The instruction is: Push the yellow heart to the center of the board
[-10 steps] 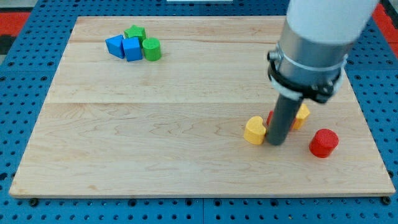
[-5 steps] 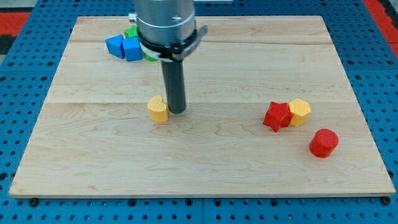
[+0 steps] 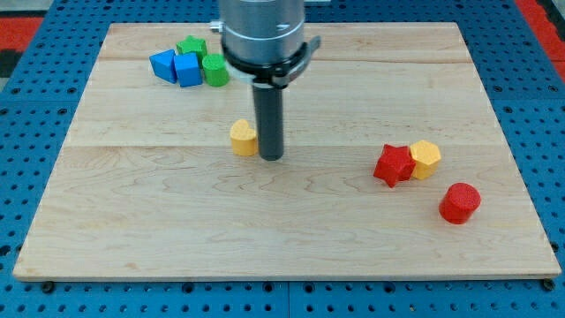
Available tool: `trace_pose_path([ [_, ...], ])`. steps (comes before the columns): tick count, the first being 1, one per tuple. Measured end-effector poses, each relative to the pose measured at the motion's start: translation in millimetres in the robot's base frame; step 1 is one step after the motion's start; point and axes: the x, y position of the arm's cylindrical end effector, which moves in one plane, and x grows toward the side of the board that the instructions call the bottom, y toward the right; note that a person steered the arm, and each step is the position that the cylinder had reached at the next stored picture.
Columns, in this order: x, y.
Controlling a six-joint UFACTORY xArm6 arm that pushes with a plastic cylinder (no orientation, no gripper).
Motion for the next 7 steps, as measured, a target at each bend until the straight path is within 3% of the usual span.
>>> trace_pose_path([
  [2,39,-53],
  [3,18,-79],
  [5,-9,-36],
  [6,-15,-74],
  [7,-26,-176],
])
